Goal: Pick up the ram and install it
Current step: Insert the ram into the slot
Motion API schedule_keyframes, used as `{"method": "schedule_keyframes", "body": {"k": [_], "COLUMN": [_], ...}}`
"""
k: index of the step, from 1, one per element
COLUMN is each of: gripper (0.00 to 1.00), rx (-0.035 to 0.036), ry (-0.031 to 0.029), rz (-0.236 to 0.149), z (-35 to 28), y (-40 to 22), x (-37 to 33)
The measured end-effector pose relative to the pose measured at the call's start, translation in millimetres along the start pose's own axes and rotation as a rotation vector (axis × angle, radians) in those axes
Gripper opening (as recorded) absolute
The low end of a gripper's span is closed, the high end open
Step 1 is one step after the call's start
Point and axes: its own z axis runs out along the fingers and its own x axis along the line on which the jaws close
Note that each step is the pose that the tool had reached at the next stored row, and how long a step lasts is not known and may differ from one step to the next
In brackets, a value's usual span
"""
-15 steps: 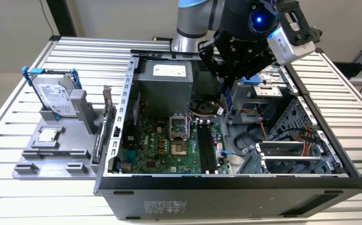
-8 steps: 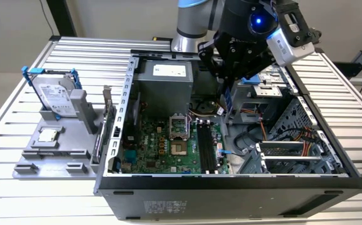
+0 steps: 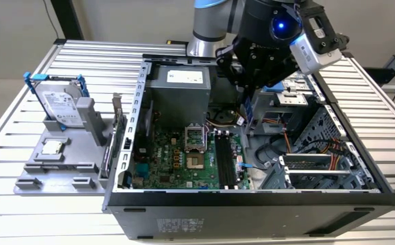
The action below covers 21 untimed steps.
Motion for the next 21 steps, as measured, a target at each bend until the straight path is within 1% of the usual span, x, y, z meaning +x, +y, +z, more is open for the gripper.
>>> {"method": "schedule_keyframes", "body": {"k": [21], "gripper": [0.00], "rx": [0.0026], "ry": [-0.0002], "rz": [0.000], "z": [4.8], "y": [0.0], "x": [0.1]}}
